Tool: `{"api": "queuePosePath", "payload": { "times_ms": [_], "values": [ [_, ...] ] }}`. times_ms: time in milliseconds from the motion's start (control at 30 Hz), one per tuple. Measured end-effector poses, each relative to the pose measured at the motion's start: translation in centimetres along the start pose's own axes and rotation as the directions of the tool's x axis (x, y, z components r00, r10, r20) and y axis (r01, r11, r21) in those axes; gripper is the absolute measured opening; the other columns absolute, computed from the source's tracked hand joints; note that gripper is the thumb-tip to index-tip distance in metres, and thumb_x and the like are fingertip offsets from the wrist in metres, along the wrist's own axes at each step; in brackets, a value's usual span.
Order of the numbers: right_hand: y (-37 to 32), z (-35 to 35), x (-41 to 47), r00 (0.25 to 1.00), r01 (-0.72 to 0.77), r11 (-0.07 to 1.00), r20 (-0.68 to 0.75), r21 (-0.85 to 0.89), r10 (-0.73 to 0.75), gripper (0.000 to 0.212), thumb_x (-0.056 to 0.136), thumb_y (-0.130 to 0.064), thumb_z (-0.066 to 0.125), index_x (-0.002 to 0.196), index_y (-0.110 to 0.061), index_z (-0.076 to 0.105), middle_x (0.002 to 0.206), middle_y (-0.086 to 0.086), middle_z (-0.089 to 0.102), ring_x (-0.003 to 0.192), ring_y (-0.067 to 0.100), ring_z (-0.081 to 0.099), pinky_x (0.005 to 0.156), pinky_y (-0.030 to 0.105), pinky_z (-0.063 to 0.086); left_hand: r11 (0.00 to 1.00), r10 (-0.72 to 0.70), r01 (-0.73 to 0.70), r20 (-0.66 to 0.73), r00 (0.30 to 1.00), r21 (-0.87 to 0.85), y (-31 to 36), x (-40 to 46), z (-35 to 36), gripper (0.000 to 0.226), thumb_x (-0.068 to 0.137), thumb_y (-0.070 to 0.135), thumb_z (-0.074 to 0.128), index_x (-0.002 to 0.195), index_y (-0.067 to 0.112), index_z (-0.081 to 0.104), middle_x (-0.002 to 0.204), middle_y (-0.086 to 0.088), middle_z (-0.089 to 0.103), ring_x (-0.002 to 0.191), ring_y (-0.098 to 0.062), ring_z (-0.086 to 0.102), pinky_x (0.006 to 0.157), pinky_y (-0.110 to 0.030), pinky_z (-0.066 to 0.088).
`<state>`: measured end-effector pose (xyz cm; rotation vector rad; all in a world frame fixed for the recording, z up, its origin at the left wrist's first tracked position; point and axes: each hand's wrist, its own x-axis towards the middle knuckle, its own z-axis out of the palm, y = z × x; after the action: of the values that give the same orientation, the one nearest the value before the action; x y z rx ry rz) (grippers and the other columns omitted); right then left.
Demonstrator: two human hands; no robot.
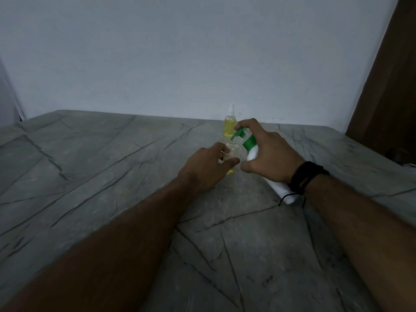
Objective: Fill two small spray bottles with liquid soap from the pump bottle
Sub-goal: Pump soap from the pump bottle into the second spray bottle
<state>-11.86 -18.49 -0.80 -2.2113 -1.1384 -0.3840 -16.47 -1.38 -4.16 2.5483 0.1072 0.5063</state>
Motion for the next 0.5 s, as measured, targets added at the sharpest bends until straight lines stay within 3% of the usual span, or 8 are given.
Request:
{"api": "queuePosePath", "payload": {
  "times_ms": [100,233,500],
  "values": [
    [-0.05,-0.12,-0.14,1.0,0.011,1.0,-0.012,0.006,-0.011,0.078,0.07,-0.019,0.081,0.134,-0.036,0.041,0.079,-0.015,0.061,0.064,0.007,0.06,0.057,0.019,0.042,1.0,-0.007,0.007,0.003,1.0,0.008,-0.01,0.05,0.02,0.051,0.091,0.057,0.055,0.129,0.024,0.051,0.128,0.001,0.063,0.105,-0.017,0.061,0.089,-0.038,0.054],
    [-0.08,-0.38,-0.22,1.0,0.017,1.0,-0.019,0.006,-0.017,0.078,0.069,-0.017,0.081,0.134,-0.034,0.041,0.078,-0.017,0.06,0.062,0.004,0.059,0.055,0.01,0.038,1.0,-0.004,0.004,0.006,1.0,0.006,0.03,-0.01,0.0,0.05,0.091,0.057,0.055,0.129,0.024,0.051,0.127,0.002,0.063,0.104,-0.017,0.061,0.088,-0.036,0.053],
    [-0.18,-0.39,-0.07,0.999,-0.007,1.0,-0.031,0.011,0.007,0.075,0.068,-0.017,0.08,0.131,-0.031,0.042,0.077,-0.017,0.058,0.063,0.003,0.058,0.057,0.014,0.037,1.0,-0.003,0.003,0.016,1.0,0.008,-0.01,0.02,-0.03,0.052,0.091,0.056,0.054,0.13,0.023,0.05,0.127,0.0,0.063,0.107,-0.017,0.06,0.088,-0.034,0.052]
  ]
}}
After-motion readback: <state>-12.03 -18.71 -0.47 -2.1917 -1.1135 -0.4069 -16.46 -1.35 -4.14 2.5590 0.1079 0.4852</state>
